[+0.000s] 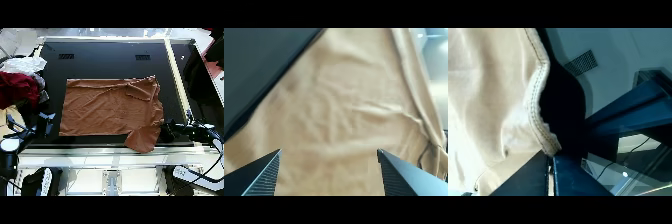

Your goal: Fold the shirts.

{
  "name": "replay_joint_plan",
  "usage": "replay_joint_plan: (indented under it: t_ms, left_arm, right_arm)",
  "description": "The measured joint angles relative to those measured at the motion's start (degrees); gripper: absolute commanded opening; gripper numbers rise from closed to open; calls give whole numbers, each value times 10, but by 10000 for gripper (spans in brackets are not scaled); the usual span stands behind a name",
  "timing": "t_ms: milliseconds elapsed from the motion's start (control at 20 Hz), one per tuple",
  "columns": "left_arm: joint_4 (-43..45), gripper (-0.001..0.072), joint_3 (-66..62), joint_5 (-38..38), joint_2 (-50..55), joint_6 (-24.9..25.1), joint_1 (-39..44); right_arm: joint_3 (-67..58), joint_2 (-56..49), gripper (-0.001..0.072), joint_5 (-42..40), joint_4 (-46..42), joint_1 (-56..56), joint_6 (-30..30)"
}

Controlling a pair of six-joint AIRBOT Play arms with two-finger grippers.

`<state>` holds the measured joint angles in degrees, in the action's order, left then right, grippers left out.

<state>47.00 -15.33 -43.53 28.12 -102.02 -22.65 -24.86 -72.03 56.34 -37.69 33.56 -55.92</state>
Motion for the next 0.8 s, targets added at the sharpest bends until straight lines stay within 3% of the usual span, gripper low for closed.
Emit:
replay_joint_plan:
  t_ms: [350, 550, 800]
  left_arm:
    - [53, 708, 21, -63, 30, -132, 0]
    - [91, 708, 22, -123, 35, -163, 0]
    - [151, 707, 23, -134, 47, -208, 0]
  right_arm:
    - [0, -1, 17, 22, 14, 0, 23]
    - [0, -1, 17, 28, 27, 0, 28]
    - [0, 7, 17, 31, 32, 0, 31]
